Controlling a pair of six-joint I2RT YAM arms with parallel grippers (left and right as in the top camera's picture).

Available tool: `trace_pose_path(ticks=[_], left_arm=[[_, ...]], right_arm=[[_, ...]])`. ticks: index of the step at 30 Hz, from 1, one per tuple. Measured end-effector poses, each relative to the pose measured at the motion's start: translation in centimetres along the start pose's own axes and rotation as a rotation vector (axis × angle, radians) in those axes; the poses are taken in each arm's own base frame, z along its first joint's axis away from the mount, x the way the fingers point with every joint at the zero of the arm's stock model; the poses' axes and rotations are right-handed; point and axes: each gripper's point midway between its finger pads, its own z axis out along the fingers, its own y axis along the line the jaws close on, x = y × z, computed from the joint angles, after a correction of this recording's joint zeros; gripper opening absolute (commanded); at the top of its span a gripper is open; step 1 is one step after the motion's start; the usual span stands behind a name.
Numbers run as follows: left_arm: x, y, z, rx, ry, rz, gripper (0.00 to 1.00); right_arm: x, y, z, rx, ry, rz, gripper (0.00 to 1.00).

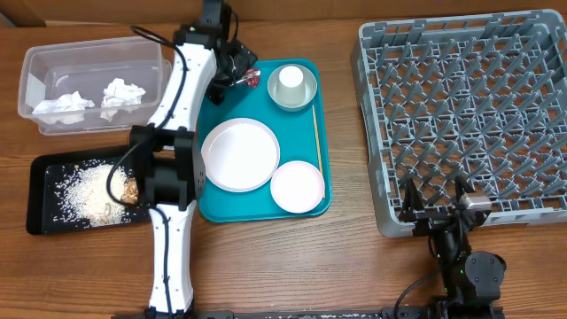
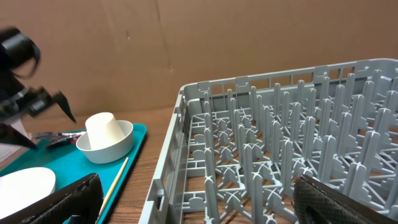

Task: Sort waste into correct bins and load items into the dishwasher
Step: 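Move the left gripper to the red wrapper and grasp it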

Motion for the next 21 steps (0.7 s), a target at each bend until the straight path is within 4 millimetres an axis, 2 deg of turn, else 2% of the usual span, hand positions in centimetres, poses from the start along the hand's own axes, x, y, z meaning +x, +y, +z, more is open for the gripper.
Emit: trace_pose_path(ticks=[3,7,8,11,16,17,18,21], left_arm=[[0.0,0.3,2.1,-0.008,0.005,-0.011,1.00],[-0.6,-0.2,2.4,0.010,-0.022,-0.009,0.98],[-0.7,-0.2,2.4,0.008,-0.029,-0.010,0.91],[-1.0,-0.2,2.4,0.006,-0.043,-0.016,0.52],[-1.1,-0.1,2.4,0.003,-0.048,-0.019,0.20],[-1.1,0.0,2.4,0.001,-0.047,-0.019,0.09],[-1.0,0.0,2.4,-0.002,-0.043,-0.022,0.04],[-0.9,0.2,2.4,-0.005,-0.034,-0.020,0.04]], right_arm=[[0.0,0.0,0.0,0.000,0.000,0.000,1.00],[0.0,0.0,0.0,0.000,0.000,0.000,1.00],[0.0,0.0,0.0,0.000,0.000,0.000,1.00],[0.0,0.0,0.0,0.000,0.000,0.000,1.00],[0.0,0.0,0.0,0.000,-0.001,0.000,1.00],[0.0,0.0,0.0,0.000,-0.001,0.000,1.00],[0.0,0.0,0.0,0.000,-0.001,0.000,1.00],[0.0,0.0,0.0,0.000,0.000,0.000,1.00]])
